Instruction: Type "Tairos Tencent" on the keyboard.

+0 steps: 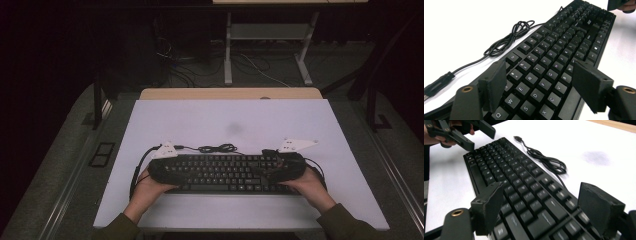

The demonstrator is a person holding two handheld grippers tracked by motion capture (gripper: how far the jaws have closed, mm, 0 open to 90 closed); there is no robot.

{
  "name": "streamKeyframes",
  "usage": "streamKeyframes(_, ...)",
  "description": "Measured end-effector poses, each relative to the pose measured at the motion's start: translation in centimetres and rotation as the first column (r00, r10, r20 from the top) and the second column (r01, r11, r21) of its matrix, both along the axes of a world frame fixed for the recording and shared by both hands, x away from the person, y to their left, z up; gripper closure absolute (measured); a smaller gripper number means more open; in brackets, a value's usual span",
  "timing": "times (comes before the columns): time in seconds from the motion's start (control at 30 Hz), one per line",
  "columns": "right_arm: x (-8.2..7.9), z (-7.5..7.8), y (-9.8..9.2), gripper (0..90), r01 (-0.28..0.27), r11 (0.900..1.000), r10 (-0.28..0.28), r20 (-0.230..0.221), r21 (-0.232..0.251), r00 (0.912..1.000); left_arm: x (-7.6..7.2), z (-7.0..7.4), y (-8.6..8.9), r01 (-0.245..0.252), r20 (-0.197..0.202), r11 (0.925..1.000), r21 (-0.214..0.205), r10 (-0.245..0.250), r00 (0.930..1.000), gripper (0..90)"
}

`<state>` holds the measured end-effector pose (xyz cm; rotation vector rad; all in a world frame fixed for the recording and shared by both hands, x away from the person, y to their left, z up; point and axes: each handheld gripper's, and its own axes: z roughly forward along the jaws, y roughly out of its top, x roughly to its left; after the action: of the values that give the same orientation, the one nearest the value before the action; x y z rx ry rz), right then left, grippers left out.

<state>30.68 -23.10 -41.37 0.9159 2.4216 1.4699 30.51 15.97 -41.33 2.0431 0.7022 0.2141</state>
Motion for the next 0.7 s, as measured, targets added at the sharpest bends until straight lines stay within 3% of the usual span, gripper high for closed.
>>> streamKeyframes(0.7, -3.3, -1.1, -7.1, 20.0, 0.113, 0.9935, -0.113, 0.007, -0.008, 0.9936, -1.4, -0.3, 2.2, -0.042, 0.007, 0.9991, -0.002, 0.042, 0.9991, 12.8)
